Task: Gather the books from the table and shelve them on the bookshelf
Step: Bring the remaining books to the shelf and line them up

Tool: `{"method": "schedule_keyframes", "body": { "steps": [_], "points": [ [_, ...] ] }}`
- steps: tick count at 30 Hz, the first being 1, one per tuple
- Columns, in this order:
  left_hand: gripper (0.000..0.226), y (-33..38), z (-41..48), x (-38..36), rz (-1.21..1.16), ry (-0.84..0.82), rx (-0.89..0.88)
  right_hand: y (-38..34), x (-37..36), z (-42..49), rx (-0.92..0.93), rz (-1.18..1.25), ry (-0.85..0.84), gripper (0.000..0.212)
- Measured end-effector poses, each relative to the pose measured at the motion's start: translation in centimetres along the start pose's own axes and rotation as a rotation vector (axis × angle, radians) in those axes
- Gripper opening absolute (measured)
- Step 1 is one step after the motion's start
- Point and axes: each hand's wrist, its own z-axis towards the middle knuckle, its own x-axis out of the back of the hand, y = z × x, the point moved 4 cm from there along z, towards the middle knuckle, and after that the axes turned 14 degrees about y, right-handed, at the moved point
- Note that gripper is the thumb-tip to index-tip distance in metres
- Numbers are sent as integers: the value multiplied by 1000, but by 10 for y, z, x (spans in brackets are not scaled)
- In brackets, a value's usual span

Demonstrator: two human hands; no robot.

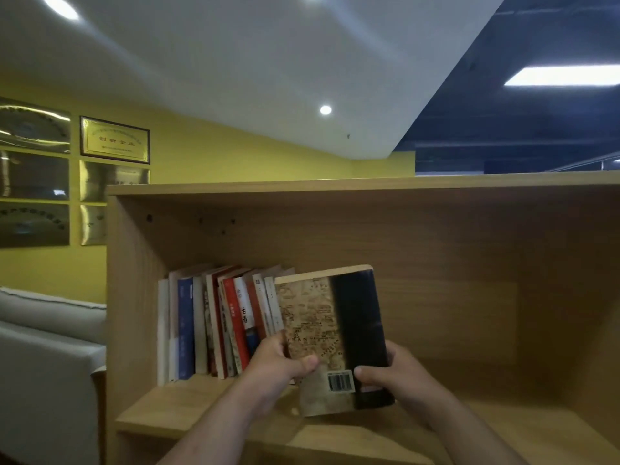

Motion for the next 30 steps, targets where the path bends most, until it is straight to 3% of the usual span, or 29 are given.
{"method": "schedule_keyframes", "body": {
  "steps": [6,12,14,18,21,25,30],
  "points": [
    [31,-18,36,-39,114,52,-44,18,9,9,-70,45,154,36],
    [26,-20,41,-30,208,142,-234,25,7,18,8,48,268,37],
    [30,-18,37,-12,330,258,-354,29,8,23,24,8,314,35],
    [39,-19,25,32,774,639,-750,35,2,33,100,-102,472,31],
    [62,-33,29,47,906,684,-629,34,-17,42,155,-197,537,28],
    [67,-39,36,46,979,660,-596,29,-50,57,221,-369,599,10],
    [70,-42,40,53,999,697,-570,20,-89,68,294,-542,552,46]
  ]
}}
